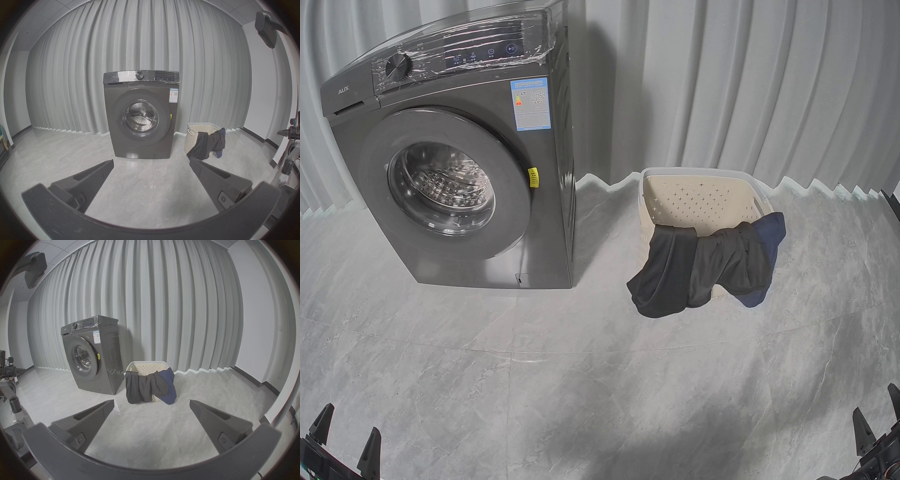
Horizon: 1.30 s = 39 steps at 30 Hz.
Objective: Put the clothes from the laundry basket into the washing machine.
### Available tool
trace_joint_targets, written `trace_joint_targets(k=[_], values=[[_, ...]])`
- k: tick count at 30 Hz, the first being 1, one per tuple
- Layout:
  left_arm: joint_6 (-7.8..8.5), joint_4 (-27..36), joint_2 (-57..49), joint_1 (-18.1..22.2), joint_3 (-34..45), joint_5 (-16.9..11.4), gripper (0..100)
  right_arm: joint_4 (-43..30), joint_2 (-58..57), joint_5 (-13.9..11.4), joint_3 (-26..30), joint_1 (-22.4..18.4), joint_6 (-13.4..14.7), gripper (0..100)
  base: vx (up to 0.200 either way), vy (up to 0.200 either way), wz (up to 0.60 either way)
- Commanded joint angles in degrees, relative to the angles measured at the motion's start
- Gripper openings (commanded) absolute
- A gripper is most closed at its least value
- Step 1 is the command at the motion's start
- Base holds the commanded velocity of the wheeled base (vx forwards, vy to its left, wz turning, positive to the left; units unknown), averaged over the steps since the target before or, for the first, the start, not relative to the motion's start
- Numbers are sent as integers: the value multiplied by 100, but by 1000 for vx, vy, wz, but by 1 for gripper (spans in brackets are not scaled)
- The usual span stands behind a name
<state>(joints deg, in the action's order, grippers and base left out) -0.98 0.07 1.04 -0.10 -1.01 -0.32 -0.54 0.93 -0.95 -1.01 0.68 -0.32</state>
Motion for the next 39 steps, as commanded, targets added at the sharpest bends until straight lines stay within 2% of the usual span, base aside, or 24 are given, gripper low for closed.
trace_joint_targets(k=[1, 7, 16, 37, 39], values=[[-17, 1, -104, 1, 84, 5, 100, 1, -93, -2, 84, 2, -3, 100, 0, -200, 0], [-8, 1, -104, 1, 84, 5, 100, 1, -93, -2, 84, 2, -3, 100, 0, -200, 0], [-8, 1, -104, 1, 84, -3, 100, 1, -93, 7, 84, 2, -3, 100, 0, 0, 0], [-8, 1, -104, -8, 84, -3, 100, 1, -93, 7, 84, 2, -3, 100, 0, -200, 0], [-8, 1, -104, 1, 84, -3, 100, 1, -93, 7, 84, 2, -3, 100, 0, 0, 0]])
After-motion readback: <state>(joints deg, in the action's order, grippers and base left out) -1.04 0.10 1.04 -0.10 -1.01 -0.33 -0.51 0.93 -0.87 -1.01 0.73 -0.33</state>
